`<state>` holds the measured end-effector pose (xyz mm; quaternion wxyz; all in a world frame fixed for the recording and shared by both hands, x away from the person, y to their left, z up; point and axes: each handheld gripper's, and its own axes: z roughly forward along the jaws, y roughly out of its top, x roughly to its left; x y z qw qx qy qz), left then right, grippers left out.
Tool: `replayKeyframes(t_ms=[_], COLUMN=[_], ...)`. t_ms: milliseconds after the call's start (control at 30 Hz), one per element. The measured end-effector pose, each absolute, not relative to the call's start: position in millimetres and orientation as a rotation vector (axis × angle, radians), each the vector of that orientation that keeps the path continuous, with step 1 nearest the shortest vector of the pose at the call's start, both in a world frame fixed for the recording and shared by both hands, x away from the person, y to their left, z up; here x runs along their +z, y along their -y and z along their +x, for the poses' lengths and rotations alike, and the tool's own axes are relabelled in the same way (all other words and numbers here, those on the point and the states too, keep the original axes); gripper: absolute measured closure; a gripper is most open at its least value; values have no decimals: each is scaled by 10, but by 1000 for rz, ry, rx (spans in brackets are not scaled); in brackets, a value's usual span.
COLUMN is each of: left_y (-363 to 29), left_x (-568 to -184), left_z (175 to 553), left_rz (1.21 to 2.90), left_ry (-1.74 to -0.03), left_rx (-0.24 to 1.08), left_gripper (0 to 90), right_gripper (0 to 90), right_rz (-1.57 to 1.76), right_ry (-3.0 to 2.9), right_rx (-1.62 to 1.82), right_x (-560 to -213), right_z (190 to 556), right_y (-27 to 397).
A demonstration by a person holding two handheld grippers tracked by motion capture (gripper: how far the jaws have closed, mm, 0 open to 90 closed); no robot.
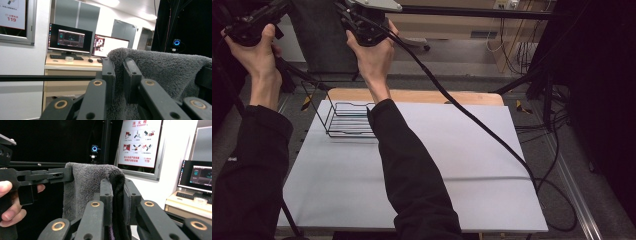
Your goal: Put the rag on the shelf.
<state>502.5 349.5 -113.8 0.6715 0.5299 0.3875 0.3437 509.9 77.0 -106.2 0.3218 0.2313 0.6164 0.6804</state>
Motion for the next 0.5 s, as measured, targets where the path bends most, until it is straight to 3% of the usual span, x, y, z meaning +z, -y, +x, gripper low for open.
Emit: replayKeyframes(t_ms=[500], left_y=[-3517], left_x=[-1353], left_z=[5172], left_rz=[1262], left_ry=[-899], left_rx=[777], left_gripper=[806], right_gripper=[807], right_rz=[661], right_ry=[-1658], right_rx=[1780], right_x=[-1296], right_z=[5243], right_y=[-785])
